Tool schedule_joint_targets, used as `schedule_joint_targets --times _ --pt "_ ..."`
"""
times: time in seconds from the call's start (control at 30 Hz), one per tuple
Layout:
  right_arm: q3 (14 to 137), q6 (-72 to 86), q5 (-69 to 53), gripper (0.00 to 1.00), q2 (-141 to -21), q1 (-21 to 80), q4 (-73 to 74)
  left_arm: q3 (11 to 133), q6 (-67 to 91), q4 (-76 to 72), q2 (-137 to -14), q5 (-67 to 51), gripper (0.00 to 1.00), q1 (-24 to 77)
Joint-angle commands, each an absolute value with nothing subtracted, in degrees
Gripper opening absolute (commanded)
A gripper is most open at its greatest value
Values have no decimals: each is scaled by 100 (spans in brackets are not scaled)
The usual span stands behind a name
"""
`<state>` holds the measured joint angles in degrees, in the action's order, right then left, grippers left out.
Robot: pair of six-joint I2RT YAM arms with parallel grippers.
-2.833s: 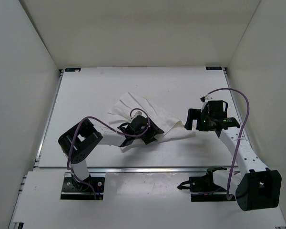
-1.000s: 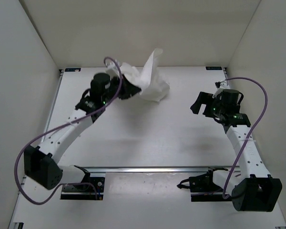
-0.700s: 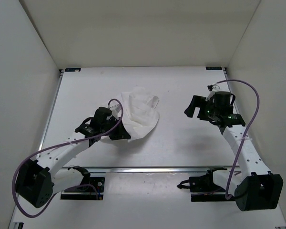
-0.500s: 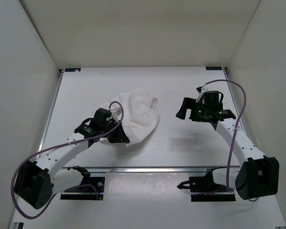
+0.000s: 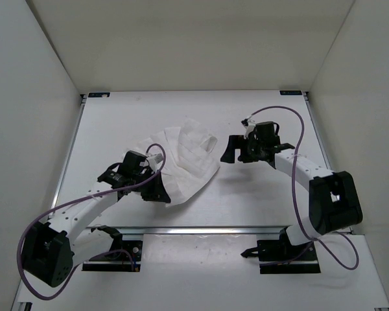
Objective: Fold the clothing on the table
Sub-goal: Flatten the skirt out
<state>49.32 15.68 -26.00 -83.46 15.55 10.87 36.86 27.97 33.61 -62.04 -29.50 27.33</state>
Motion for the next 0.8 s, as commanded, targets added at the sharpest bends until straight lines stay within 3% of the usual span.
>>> schedule_joint_targets --times 0.0,0.2,0.4,0.67,0.77 --pt "5509 932 -3284 93 -8831 1372 212 3613 2488 3726 -5985 -3278 0 2479" --pt "6231 678 -3429 95 -9746 1721 614 3516 2443 3859 -6021 -3366 0 2391" --pt "5732 870 -3769 87 -9730 1715 203 3314 2540 3753 -5906 -3498 0 2162" --pt "5423 791 -3990 87 -9966 1793 150 3340 2531 3656 -6012 -3621 0 2180" --pt "5414 879 -4279 83 -10098 1828 79 3358 2497 3612 -6029 -3638 0 2197"
